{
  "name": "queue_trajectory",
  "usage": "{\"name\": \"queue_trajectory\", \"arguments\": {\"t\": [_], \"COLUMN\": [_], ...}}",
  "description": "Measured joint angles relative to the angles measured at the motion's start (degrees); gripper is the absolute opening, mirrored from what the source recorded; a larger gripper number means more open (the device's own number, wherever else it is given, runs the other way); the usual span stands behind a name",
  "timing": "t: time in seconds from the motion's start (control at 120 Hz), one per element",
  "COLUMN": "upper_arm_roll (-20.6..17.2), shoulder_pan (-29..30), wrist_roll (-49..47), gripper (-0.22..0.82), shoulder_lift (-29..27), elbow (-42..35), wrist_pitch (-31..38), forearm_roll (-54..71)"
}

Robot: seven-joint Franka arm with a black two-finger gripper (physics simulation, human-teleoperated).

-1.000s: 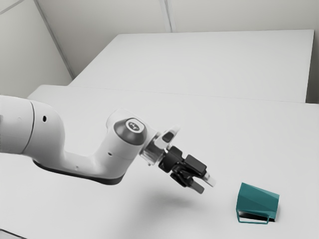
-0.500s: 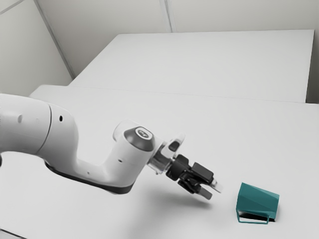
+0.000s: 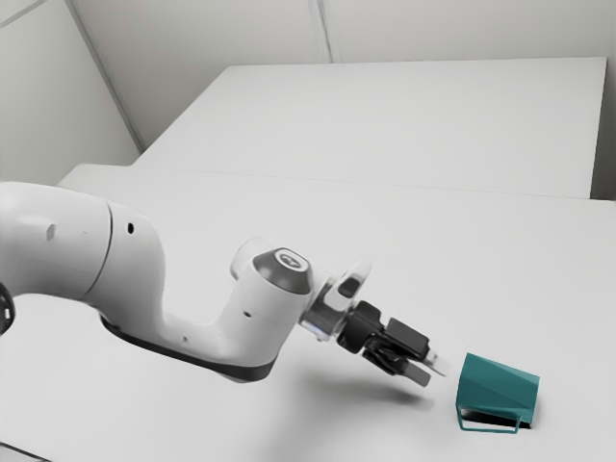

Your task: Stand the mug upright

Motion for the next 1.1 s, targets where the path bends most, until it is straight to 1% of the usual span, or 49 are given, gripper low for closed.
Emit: {"name": "queue_trajectory", "arguments": {"t": [0.283,0.725,1.0,1.1], "upper_arm_roll": [0.00,0.00,0.00,0.00], "shoulder_pan": [-1.09,-3.08,-4.03,-4.30], "wrist_roll": [2.20,4.08,4.70,4.85], "gripper": [0.58,0.58,0.58,0.53], "shoulder_lift": [1.83,7.02,8.85,9.15], "elbow": [2.29,6.93,8.89,9.11], "wrist_pitch": [0.11,0.54,0.81,0.88], "forearm_roll": [-0.26,-0.29,-0.29,-0.29]}}
